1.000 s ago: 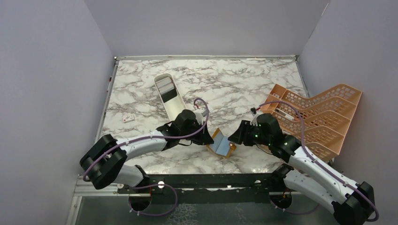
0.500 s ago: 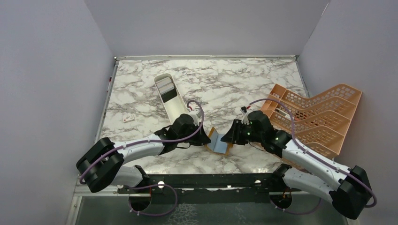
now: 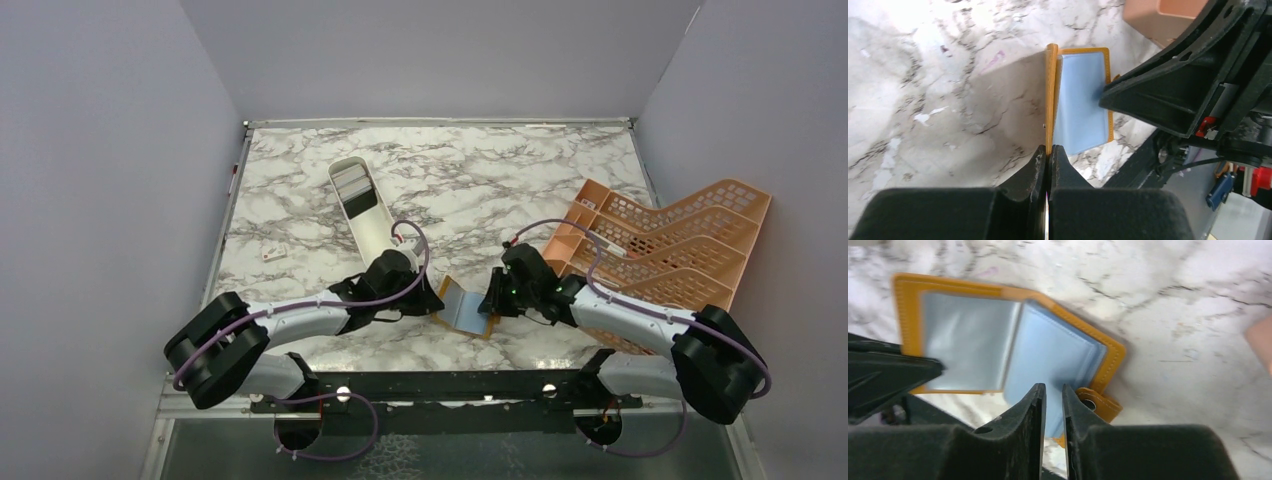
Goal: Put the credit cards into the card holder
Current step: Open the card holder at the center of the board.
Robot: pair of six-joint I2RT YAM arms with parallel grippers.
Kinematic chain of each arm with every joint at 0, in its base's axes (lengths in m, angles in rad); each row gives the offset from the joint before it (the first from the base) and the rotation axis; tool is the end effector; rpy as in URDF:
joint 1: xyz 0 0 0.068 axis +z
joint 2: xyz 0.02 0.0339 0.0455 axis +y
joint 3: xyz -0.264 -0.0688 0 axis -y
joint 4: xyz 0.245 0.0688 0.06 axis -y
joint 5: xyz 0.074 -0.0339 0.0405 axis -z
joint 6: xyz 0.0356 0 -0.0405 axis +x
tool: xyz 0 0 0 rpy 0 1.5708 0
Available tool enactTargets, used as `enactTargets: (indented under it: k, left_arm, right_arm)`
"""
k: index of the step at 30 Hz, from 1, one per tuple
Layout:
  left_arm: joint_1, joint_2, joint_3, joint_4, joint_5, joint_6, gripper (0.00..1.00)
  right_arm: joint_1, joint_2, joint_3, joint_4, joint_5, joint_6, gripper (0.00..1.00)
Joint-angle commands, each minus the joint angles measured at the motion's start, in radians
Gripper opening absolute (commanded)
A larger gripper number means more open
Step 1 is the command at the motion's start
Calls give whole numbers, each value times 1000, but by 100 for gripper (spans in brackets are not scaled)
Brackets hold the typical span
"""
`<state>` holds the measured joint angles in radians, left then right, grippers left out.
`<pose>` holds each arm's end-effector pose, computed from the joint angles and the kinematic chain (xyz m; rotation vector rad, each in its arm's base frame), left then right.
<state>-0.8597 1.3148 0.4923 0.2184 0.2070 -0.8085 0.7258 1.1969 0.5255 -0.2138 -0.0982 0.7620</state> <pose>0.1598 -0.1968 0.1683 0.1928 2.4027 -1.1037 0.1637 0.1500 0.1691 0.0015 2.6080 0.7245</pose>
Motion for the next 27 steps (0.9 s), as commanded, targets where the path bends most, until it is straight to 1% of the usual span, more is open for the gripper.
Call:
enactTargets:
  k: [1,4,9,13,18,22,27]
  left_arm:
    - [-4,-1,-41,-76,-75,-2,1]
    - [-5,16,-54,-97,-81,-2,8]
    - [-5,9,-45,-135,-100,7,16]
    - [-4,-2,-35,-184,-116,21,29]
    - [-4,-38,-29,-213,-125,22,39]
    - [-5,-73,-5,-242,-127,23,45]
    - [-4,-115,37,-298,-142,32,49]
  right_arm:
    - [6,22,-45,-30,118,-16,22]
    - [6,27,-63,-19,130,-22,22]
    - [6,46,-66,11,114,-50,22]
    - [6,65,-56,24,112,-63,22]
    - [6,62,-39,19,117,-81,22]
    - [6,36,-28,18,101,-101,22]
    - [6,18,-6,1,93,-108,22]
